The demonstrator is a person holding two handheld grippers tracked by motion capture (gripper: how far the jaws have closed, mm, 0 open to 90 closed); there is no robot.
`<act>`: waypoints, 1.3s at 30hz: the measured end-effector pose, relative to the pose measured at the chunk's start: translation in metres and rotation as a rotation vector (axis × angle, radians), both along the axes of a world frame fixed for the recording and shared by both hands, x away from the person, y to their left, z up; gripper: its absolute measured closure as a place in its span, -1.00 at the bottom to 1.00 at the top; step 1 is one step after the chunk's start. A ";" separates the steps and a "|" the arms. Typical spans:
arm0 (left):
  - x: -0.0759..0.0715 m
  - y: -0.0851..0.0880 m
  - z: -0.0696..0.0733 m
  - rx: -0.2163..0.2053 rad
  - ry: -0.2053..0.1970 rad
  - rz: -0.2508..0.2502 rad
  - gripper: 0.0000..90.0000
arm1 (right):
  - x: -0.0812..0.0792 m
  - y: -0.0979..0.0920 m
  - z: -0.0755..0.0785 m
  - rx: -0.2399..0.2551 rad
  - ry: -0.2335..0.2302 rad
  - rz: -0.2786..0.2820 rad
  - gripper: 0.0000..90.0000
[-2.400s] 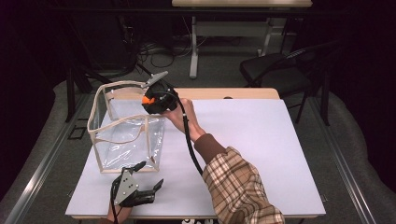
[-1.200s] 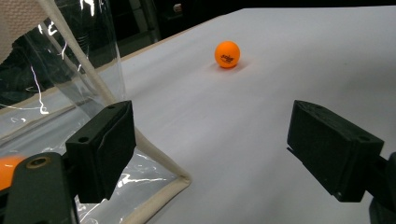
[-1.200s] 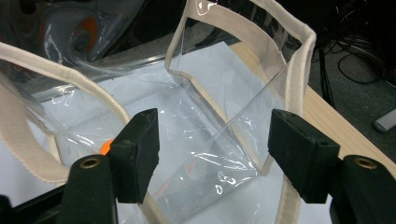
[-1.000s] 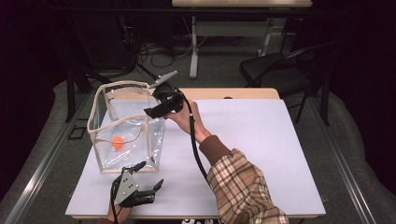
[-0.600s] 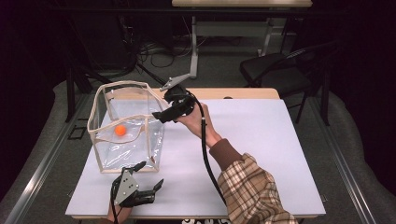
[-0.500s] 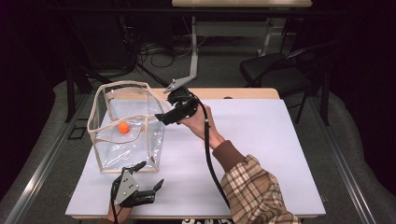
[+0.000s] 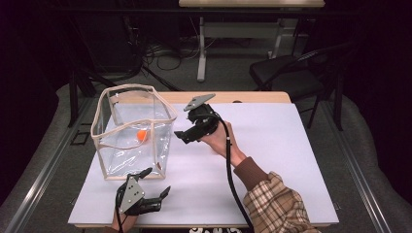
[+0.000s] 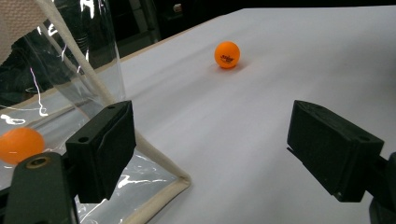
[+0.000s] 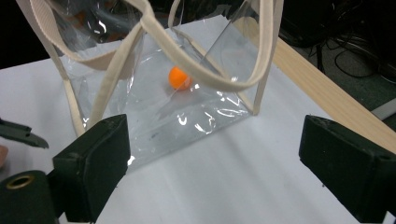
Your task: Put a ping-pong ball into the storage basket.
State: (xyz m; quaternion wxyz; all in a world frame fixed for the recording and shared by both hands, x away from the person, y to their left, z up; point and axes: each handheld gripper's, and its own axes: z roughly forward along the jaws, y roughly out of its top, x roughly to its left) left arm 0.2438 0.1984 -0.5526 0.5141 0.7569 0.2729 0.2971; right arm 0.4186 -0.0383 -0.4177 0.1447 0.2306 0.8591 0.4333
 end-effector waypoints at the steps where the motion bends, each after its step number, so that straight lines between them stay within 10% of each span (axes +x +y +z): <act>1: 0.000 0.000 0.000 -0.001 0.000 0.000 -0.66 | -0.002 -0.003 -0.002 0.001 0.002 -0.001 -0.83; 39: 0.000 0.001 0.001 0.008 -0.006 0.000 -0.66 | -0.050 -0.073 -0.061 0.010 0.002 -0.082 -0.93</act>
